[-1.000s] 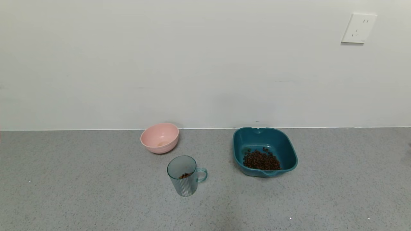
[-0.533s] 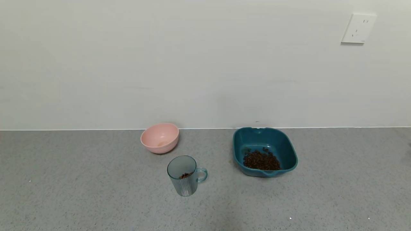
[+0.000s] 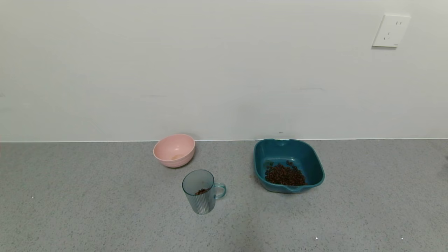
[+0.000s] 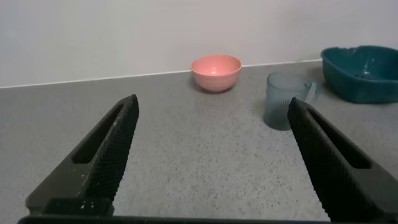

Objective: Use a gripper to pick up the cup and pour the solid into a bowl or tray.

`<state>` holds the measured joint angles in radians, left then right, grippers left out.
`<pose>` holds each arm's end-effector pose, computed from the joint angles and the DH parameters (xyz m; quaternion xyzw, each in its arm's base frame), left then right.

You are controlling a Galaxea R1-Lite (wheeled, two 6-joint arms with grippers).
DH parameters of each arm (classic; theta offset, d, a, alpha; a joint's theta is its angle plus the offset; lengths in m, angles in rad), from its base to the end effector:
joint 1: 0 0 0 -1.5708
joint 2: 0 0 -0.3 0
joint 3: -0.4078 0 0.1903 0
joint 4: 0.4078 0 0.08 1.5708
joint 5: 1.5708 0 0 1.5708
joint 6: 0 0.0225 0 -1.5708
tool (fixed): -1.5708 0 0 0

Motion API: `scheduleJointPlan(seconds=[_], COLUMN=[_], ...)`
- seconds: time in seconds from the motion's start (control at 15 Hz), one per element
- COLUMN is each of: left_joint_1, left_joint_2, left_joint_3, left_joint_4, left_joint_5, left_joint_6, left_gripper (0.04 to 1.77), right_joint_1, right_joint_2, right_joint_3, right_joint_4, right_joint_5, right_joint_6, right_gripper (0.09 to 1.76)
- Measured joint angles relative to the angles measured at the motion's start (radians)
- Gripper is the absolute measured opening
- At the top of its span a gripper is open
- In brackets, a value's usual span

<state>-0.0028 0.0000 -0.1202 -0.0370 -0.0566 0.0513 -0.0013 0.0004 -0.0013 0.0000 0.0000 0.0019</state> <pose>-0.0344 -0.0012 0.1119 0.0277 -0.0792 -0.0276 0.9961 -0.0229 0.0000 0.0758 0.0009 -0.0005 -0.0006 1.0000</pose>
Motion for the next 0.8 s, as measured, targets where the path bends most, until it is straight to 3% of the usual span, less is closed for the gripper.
scheduleJointPlan(seconds=[0.13, 0.27, 0.8], left_joint_1=[0.0, 0.0, 0.0], left_joint_2=[0.0, 0.0, 0.0], left_joint_3=[0.081, 0.111, 0.12], left_joint_4=[-0.033, 0.017, 0.041], left_joint_5=[0.007, 0.032, 0.057], left_joint_6=[-0.001, 0.002, -0.047], left_gripper=[1.72, 1.72, 1.72], right_joint_1=[0.0, 0.0, 0.0], right_joint_2=[0.0, 0.0, 0.0], right_joint_3=[0.0, 0.0, 0.0], right_joint_4=[0.0, 0.0, 0.0], right_joint_5=[0.0, 0.0, 0.0], right_joint_6=[0.0, 0.0, 0.0], right_gripper=[1.71, 1.71, 1.71])
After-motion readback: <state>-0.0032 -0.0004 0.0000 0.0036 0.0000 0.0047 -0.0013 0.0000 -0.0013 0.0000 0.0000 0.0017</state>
